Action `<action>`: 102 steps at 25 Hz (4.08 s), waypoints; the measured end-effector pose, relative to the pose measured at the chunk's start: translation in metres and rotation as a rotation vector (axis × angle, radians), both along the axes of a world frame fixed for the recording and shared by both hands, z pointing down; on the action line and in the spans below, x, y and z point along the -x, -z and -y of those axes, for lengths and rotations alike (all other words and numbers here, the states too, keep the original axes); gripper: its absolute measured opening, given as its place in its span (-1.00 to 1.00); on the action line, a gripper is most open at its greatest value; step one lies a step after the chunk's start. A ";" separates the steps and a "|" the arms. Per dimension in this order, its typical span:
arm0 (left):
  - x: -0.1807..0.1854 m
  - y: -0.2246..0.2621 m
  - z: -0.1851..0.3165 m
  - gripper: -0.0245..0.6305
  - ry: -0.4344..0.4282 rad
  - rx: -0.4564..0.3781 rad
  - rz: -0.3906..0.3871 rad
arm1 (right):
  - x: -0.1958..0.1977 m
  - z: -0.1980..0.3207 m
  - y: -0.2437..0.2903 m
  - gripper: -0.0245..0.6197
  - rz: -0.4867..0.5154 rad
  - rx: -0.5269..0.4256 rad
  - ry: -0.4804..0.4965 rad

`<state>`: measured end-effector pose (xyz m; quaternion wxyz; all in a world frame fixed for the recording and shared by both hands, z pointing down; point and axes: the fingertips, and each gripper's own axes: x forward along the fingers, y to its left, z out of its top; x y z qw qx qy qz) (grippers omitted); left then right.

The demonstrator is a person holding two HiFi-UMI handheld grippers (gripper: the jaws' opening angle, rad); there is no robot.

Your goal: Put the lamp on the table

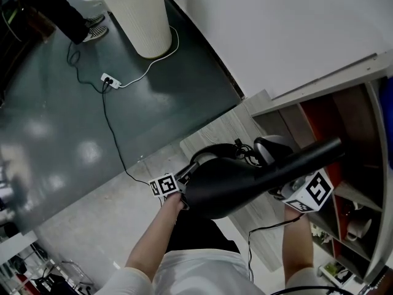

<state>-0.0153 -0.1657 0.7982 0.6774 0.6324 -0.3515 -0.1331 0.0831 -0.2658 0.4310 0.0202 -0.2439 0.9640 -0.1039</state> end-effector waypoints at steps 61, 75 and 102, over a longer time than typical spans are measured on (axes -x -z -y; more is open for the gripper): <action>0.042 0.000 -0.016 -0.58 0.077 -0.046 0.066 | -0.021 -0.044 -0.027 -0.47 -0.240 -0.009 -0.107; 0.062 0.097 -0.062 -0.84 -0.112 -0.293 0.290 | -0.114 -0.109 -0.019 -0.80 -0.045 0.167 -0.419; 0.037 0.342 -0.169 -0.90 -0.724 -0.880 0.426 | -0.019 -0.316 0.016 -0.84 -0.042 0.223 -0.718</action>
